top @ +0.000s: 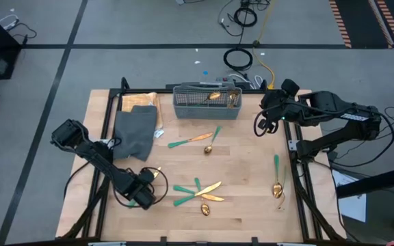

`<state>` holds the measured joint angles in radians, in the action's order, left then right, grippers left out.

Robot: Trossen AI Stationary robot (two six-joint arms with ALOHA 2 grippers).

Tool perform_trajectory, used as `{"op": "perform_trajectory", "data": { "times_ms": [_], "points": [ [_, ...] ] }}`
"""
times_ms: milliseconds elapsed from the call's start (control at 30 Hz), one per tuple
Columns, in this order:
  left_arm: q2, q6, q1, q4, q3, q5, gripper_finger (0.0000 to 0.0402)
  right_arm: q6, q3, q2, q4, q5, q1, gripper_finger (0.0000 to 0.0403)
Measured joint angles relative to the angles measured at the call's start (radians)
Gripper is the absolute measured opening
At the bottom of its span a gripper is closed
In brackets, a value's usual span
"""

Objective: Sort silverware
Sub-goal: Put the green knife into the gray silverware basket

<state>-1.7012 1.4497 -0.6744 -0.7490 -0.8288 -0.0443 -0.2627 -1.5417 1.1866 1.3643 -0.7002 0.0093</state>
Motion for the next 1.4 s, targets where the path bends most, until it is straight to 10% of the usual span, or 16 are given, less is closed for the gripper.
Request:
{"op": "perform_trajectory", "data": {
  "times_ms": [367, 733, 1400],
  "points": [
    [0.000, -0.019, 0.034, 0.000, 0.000, 0.028, 0.0174, -0.010, 0.000, 0.000, 0.001, -0.002, 0.000, 0.0144],
    [0.001, -0.039, 0.047, -0.022, 0.006, 0.004, 0.0019, -0.007, 0.000, 0.000, 0.003, -0.001, 0.000, 0.0144],
    [-0.014, -0.045, 0.072, 0.012, -0.071, -0.151, 0.0002, 0.003, 0.000, 0.003, -0.004, -0.006, 0.000, 0.0144]
  ]
}}
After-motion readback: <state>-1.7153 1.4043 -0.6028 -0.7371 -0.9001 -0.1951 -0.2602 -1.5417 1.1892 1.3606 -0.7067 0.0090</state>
